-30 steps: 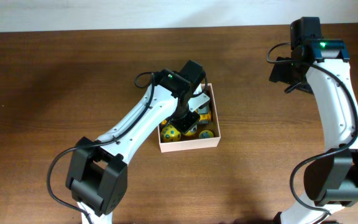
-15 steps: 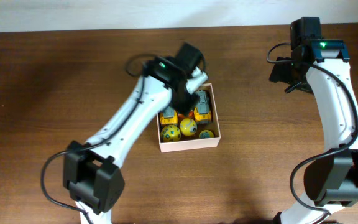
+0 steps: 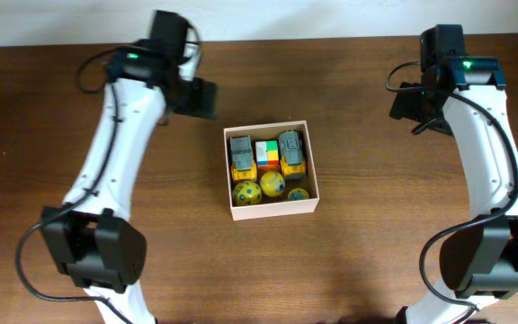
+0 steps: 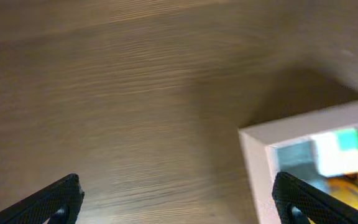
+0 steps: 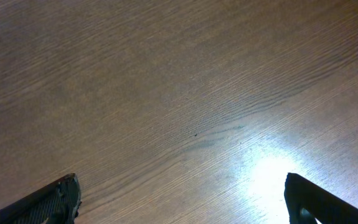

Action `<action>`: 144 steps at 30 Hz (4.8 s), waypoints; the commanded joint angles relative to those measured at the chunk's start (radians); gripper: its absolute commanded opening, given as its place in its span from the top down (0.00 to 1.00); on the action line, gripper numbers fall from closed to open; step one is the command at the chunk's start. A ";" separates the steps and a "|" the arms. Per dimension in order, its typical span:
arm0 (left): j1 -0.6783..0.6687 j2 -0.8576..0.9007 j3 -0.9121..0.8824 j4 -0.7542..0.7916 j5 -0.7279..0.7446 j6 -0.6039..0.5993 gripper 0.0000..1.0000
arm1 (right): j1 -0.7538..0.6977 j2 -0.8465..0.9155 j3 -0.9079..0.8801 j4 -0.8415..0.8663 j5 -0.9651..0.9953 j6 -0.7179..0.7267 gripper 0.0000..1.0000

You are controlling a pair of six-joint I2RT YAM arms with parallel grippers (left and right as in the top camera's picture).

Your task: Pack container

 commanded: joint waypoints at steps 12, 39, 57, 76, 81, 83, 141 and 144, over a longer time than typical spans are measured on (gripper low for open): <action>0.077 0.005 0.016 -0.018 -0.010 -0.062 0.01 | 0.000 0.003 -0.009 0.003 0.002 0.012 0.01; 0.072 -0.154 -0.027 0.309 -0.037 -0.060 0.01 | 0.000 0.003 -0.009 0.003 0.002 0.012 0.01; 0.177 -0.876 -0.974 1.028 0.072 -0.054 0.01 | 0.000 0.003 -0.009 0.003 0.002 0.012 0.01; 0.195 -1.600 -1.742 1.180 0.097 -0.046 0.01 | 0.000 0.003 -0.009 0.003 0.002 0.012 0.01; 0.195 -1.737 -1.833 1.179 0.097 -0.042 0.01 | 0.000 0.003 -0.009 0.003 0.002 0.012 0.01; 0.195 -1.789 -1.869 1.179 0.097 -0.042 0.01 | 0.000 0.003 -0.009 0.003 0.002 0.012 0.01; 0.195 -1.967 -1.980 1.099 0.108 0.002 0.01 | 0.000 0.003 -0.009 0.003 0.002 0.012 0.01; 0.195 -1.967 -1.980 1.099 0.107 0.002 0.01 | 0.000 -0.006 -0.009 0.003 0.002 0.012 0.01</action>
